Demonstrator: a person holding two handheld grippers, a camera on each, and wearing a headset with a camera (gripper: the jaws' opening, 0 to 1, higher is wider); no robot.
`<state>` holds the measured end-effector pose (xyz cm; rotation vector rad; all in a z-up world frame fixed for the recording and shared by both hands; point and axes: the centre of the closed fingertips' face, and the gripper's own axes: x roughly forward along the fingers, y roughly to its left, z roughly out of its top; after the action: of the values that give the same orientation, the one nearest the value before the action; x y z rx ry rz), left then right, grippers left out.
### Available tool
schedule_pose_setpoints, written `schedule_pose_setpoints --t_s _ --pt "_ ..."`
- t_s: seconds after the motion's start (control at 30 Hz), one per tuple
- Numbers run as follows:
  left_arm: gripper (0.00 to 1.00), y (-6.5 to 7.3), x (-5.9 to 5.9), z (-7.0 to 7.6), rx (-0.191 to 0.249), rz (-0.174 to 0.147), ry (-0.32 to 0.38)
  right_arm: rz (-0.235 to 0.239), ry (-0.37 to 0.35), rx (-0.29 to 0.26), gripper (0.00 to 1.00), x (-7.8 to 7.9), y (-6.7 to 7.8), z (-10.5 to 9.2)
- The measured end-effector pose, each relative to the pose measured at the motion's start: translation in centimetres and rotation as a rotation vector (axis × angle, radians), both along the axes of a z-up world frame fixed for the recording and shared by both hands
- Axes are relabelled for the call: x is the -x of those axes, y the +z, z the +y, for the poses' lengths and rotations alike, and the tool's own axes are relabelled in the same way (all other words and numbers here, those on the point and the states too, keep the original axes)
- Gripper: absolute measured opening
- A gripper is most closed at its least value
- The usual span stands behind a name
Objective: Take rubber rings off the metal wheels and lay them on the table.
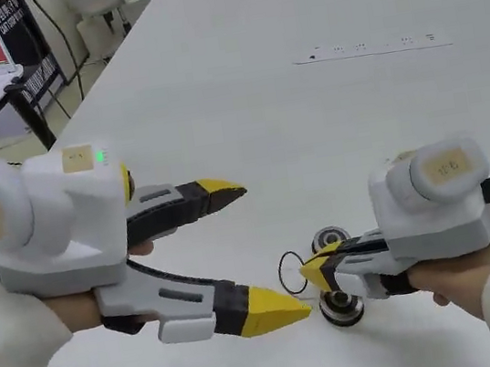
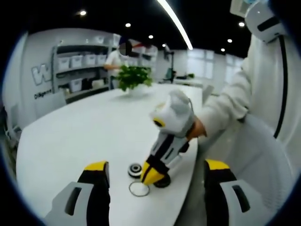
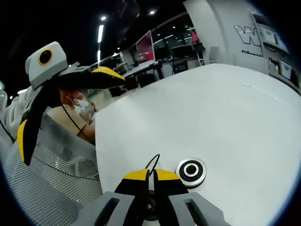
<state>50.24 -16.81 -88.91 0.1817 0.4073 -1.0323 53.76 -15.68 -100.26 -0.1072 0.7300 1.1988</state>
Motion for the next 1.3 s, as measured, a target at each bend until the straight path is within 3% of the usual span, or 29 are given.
schedule_pose_setpoints --t_s 0.17,0.37,0.53,0.6,0.73,0.87,0.97,1.07,1.17,1.3 --pt "0.83 -0.2 0.2 -0.4 -0.014 -0.007 0.011 -0.023 0.037 0.035 0.05 0.4 -0.7 -0.1" --pt "0.83 -0.4 0.1 0.0 -0.03 -0.005 0.039 -0.068 0.098 0.03 0.15 1.1 -0.2 0.4" --pt "0.82 -0.4 0.1 0.1 -0.028 -0.001 0.042 -0.066 0.098 0.026 0.24 1.2 0.0 0.4" --pt "0.83 -0.4 0.2 0.1 -0.026 -0.006 0.032 -0.039 0.118 0.023 0.27 1.6 0.0 0.4" --pt "0.83 -0.1 0.4 0.2 -0.001 -0.004 0.002 -0.066 0.116 0.041 0.3 1.4 0.2 0.0" --pt "0.83 -0.1 1.0 0.8 -0.01 0.003 -0.038 -0.033 0.078 0.035 0.31 1.3 0.6 -0.6" --pt "0.83 -0.2 0.9 2.1 -0.019 0.002 -0.037 -0.064 0.081 0.05 0.31 1.2 1.4 -1.2" --pt "0.84 -0.4 0.7 2.9 -0.023 0.001 -0.041 -0.058 0.056 0.001 0.3 1.0 3.1 -1.4" --pt "0.84 -0.4 0.7 3.6 -0.016 -0.001 -0.051 -0.104 -0.016 -0.075 0.31 -0.3 5.4 -1.8" --pt "0.84 -0.3 0.5 3.8 -0.009 -0.013 -0.058 -0.121 -0.056 -0.125 0.33 -1.0 7.3 -3.1"
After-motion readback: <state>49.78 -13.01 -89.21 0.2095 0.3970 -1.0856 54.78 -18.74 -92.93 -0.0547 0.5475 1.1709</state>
